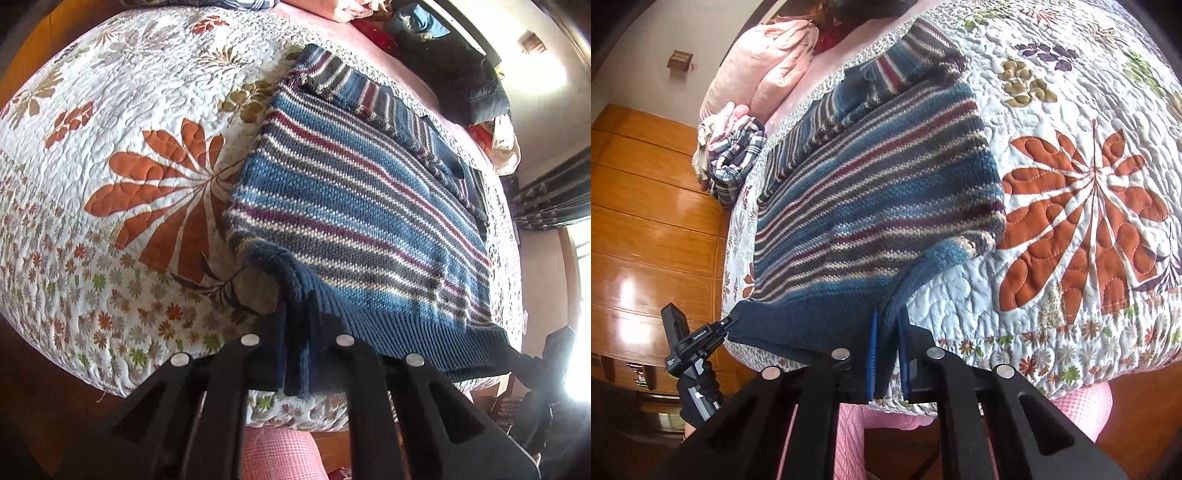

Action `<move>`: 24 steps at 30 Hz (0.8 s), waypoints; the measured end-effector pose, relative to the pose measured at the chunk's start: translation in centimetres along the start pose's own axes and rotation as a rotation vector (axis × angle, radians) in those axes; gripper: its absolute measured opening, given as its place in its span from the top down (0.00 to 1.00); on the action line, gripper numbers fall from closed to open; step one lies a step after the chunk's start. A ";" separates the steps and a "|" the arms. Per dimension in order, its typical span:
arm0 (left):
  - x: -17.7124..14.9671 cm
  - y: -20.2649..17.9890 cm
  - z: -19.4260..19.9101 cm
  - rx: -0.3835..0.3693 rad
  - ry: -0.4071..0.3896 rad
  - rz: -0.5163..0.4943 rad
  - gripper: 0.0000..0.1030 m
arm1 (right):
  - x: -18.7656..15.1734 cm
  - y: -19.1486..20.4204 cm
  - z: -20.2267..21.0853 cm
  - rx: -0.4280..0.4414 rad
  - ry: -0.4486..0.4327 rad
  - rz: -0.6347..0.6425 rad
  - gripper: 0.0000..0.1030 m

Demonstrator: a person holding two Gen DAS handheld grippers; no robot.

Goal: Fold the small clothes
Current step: 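Close both tools on the navy ribbed hem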

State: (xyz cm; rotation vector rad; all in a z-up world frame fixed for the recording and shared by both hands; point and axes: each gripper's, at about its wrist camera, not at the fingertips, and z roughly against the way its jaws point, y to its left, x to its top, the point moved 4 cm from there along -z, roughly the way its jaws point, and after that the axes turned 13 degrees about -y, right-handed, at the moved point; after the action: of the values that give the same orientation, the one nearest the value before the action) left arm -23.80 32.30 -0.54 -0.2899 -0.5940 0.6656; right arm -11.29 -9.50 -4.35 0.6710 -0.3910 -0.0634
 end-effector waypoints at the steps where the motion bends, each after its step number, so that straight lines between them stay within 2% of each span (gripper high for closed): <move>1: 0.5 -0.2 -0.2 -0.001 -0.005 -0.001 0.92 | 0.6 0.0 0.0 0.004 -0.002 -0.004 0.91; 8: 4.1 -0.9 -3.3 -0.027 0.000 0.039 0.92 | 5.2 -0.1 -2.2 0.037 0.009 -0.072 0.91; 12: 5.6 -1.2 -5.6 -0.019 0.012 0.034 0.92 | 7.3 -0.5 -4.1 0.043 0.028 -0.103 0.91; 24: 7.8 -1.1 -11.2 -0.008 0.066 0.048 0.91 | 10.4 -2.8 -8.9 0.029 0.081 -0.181 0.91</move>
State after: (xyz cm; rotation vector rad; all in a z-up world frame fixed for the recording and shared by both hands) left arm -11.64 35.87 -5.68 -0.3329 -0.5286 0.6973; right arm 1.81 -8.28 -8.94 0.7345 -0.2528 -0.2024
